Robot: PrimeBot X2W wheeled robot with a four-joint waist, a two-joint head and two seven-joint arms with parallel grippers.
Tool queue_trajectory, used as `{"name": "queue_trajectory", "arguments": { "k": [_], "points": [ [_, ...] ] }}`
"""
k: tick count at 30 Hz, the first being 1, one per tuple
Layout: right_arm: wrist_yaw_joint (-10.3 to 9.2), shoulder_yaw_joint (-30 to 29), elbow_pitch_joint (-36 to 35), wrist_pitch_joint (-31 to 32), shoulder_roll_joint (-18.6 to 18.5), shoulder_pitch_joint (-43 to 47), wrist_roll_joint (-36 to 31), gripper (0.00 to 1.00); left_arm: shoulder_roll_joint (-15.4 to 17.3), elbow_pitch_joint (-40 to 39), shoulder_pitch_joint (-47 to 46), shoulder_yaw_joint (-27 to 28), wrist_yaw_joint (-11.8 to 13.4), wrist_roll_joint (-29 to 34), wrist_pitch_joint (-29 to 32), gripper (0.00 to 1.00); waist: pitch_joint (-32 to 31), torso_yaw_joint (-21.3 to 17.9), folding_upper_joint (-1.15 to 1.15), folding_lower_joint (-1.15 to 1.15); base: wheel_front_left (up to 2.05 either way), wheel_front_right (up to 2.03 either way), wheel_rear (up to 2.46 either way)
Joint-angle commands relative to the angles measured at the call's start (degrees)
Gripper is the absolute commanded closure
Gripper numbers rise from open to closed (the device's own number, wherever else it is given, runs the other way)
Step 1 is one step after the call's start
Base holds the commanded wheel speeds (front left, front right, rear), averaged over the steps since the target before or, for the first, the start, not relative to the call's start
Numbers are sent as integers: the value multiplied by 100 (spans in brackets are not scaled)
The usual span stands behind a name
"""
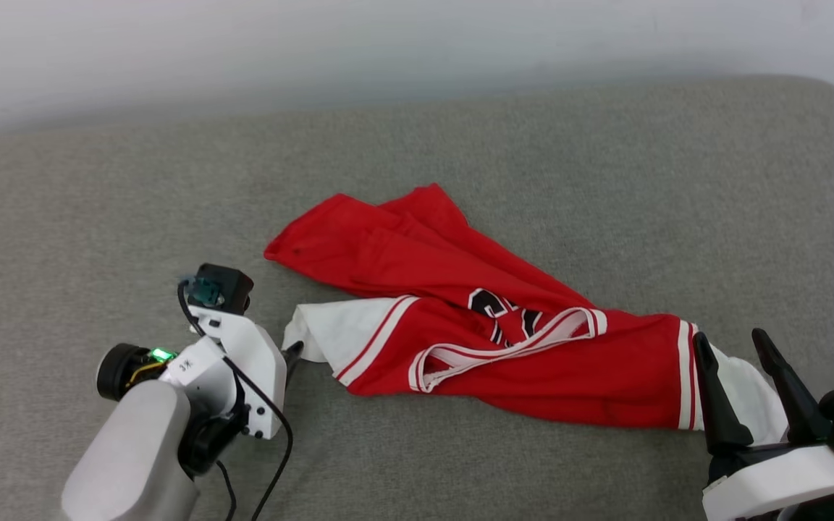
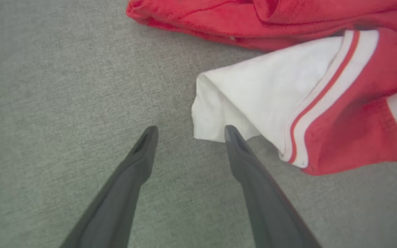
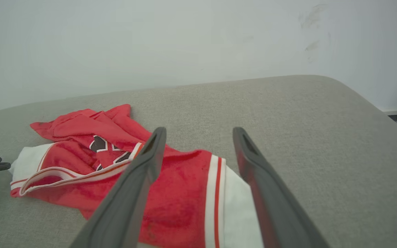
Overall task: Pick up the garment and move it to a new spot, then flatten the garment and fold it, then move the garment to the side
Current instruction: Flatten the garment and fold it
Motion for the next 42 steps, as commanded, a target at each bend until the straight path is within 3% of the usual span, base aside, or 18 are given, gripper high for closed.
{"name": "queue_trajectory", "arguments": {
  "k": [1,9,10,11,13,14,22,31,37,42],
  "points": [
    [-4,13,43,-41,4,-83,37,0,35,17,-134,-34,-51,-30,73,0,234,-148,0,0,0,0,0],
    [-4,79,321,-221,5,-261,214,0,194,291,-363,-507,-237,-195,911,0,511,-249,0,0,0,0,0],
    [-4,84,347,-246,5,-283,225,0,189,337,-342,-583,-261,-272,1051,12,526,-255,0,0,0,0,0],
    [-4,96,378,-254,5,-313,228,0,177,362,-320,-654,-269,-345,1155,31,538,-262,0,0,0,0,0],
    [-4,104,423,-279,5,-345,234,0,171,359,-305,-791,-297,-473,1284,86,551,-270,0,0,0,0,0],
    [-4,95,449,-294,5,-346,242,0,181,320,-316,-826,-305,-499,1228,100,550,-267,0,0,0,0,0],
    [-4,-28,632,-292,5,-336,231,0,400,72,-215,-629,-159,-335,162,100,211,-94,0,0,0,0,0],
    [-4,-241,619,-159,5,-154,159,0,755,-639,323,-150,528,-74,-841,100,-227,216,0,0,0,0,0],
    [-4,-383,530,-45,4,-21,107,0,1032,-1288,1105,268,1054,-179,-1007,100,-474,385,0,0,0,0,0],
    [-3,-454,456,46,5,83,125,0,1080,-1590,2035,537,1429,-432,-956,100,-633,477,0,0,0,0,0]
  ]
}}
